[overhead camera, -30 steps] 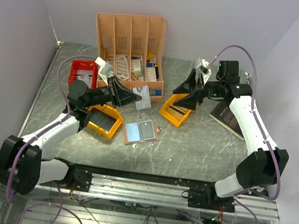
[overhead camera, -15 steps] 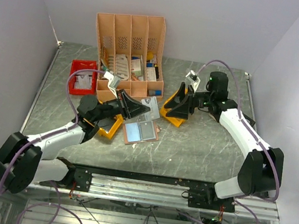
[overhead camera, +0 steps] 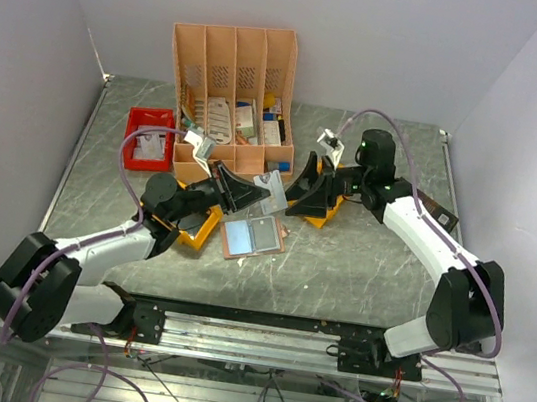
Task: Put the credit cards into the card holder
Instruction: Pick up the credit card from the storage box.
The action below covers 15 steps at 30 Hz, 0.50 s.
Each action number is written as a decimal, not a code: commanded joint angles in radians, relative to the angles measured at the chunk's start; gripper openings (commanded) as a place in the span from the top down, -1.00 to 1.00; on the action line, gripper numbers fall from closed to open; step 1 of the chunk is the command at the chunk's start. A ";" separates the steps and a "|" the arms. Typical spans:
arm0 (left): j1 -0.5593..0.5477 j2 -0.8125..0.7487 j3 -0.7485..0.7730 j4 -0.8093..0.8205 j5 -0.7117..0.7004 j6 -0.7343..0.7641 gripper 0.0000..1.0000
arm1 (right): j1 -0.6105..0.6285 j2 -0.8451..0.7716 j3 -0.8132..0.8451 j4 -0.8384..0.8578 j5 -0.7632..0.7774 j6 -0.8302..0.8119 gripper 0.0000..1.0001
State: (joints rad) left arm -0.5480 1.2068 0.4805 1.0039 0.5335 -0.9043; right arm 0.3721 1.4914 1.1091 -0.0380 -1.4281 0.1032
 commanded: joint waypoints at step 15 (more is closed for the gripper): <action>-0.021 0.026 0.024 0.073 -0.019 0.020 0.73 | 0.052 0.052 -0.020 0.161 0.002 0.162 1.00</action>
State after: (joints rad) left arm -0.5594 1.2362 0.4816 1.0470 0.5358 -0.9154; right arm 0.4137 1.5349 1.1046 0.0368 -1.3952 0.2058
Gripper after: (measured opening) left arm 0.090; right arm 0.012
